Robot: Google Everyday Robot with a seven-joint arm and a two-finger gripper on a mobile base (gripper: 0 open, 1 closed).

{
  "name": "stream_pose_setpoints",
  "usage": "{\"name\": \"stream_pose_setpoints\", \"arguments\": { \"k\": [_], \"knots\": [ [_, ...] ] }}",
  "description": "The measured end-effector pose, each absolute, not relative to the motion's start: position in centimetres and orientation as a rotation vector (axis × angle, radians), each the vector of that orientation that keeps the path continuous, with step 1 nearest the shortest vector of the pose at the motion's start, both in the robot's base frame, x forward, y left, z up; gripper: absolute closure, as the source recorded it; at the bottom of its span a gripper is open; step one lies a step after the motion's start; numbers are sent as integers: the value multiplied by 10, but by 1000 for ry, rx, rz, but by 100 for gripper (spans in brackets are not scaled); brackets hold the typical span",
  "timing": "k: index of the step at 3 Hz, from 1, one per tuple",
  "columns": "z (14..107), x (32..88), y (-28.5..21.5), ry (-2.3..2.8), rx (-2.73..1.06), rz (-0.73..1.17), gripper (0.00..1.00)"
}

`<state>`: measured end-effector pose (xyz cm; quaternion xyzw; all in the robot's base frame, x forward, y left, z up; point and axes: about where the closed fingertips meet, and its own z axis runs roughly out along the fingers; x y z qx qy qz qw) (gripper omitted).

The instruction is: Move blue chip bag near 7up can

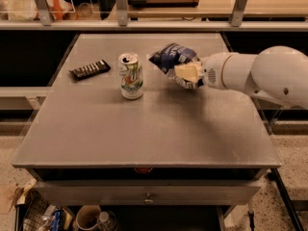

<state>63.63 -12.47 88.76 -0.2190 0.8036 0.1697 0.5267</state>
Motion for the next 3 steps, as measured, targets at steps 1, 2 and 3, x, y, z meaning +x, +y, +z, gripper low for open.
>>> {"name": "stream_pose_setpoints", "arguments": {
  "k": [1,2,3],
  "knots": [
    [884,606,-100,1952,-537,477,100],
    [875,585,-84,2019,-532,517,82],
    [877,585,-82,2021,-522,525,59]
  ]
}}
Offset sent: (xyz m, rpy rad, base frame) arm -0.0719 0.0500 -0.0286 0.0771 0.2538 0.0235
